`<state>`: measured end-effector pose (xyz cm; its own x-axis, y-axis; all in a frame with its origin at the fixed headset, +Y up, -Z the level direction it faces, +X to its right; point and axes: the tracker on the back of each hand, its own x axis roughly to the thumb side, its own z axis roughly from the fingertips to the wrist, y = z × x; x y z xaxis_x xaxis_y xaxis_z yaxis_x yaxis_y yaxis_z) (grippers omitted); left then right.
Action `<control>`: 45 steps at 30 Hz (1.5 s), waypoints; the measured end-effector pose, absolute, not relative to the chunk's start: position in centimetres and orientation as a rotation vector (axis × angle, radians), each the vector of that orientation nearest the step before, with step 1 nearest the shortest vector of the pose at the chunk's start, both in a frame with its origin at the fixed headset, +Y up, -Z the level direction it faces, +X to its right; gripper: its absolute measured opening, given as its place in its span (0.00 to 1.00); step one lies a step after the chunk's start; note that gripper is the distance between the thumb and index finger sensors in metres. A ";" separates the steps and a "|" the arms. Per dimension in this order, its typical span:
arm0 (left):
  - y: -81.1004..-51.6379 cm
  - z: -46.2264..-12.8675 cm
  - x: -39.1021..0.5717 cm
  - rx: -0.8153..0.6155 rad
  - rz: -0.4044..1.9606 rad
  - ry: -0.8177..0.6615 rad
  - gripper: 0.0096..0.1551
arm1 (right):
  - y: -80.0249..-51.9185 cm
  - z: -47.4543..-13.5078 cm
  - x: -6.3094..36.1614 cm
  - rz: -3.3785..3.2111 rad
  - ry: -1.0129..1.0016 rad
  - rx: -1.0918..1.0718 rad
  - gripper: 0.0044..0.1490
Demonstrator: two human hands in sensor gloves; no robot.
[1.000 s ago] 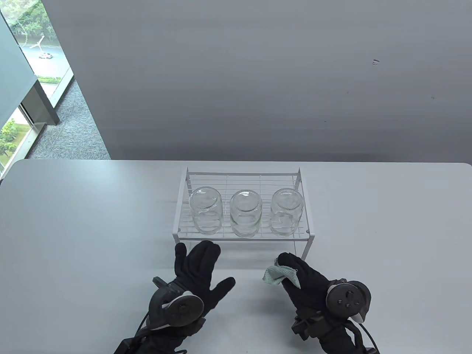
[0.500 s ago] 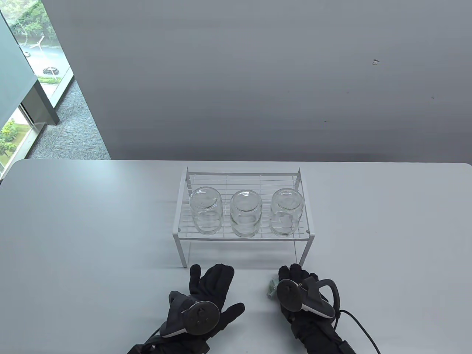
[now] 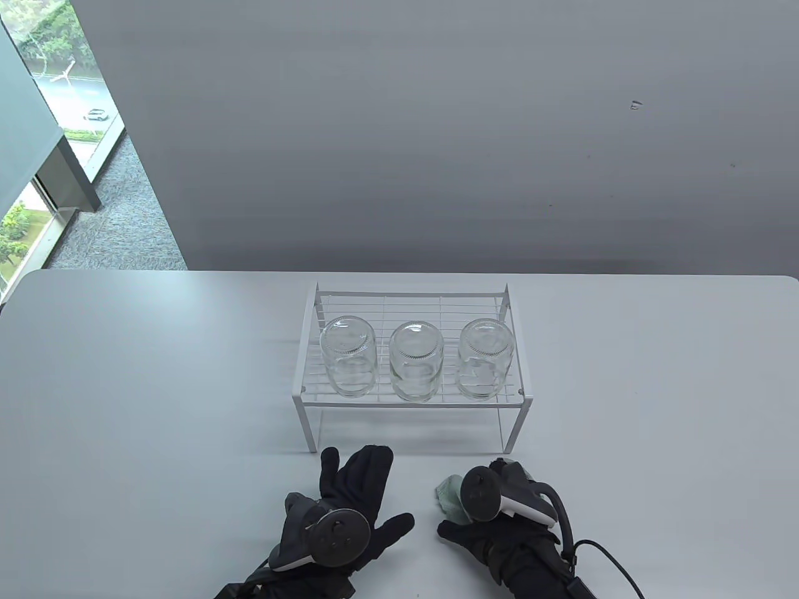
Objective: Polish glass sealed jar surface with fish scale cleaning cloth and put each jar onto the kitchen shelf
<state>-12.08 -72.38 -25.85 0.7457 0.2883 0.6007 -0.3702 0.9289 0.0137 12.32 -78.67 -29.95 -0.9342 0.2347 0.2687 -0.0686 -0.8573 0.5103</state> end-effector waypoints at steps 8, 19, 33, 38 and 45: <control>-72.2 -26.2 -12.8 0.131 0.370 -0.609 0.60 | -74.5 -29.4 14.7 2.728 0.477 0.487 0.69; -71.6 -26.5 -13.6 0.020 0.097 -0.545 0.62 | -69.9 -27.3 15.8 2.776 -0.055 0.642 0.64; -73.2 -27.7 -14.5 -0.117 -0.029 -0.453 0.65 | -72.3 -28.1 13.5 2.906 -0.083 0.819 0.63; -73.3 -27.7 -14.2 -0.129 -0.036 -0.450 0.65 | -72.4 -28.2 13.5 2.900 -0.067 0.807 0.63; -73.4 -27.6 -14.1 -0.137 -0.033 -0.456 0.65 | -72.4 -28.1 13.5 2.878 -0.066 0.806 0.63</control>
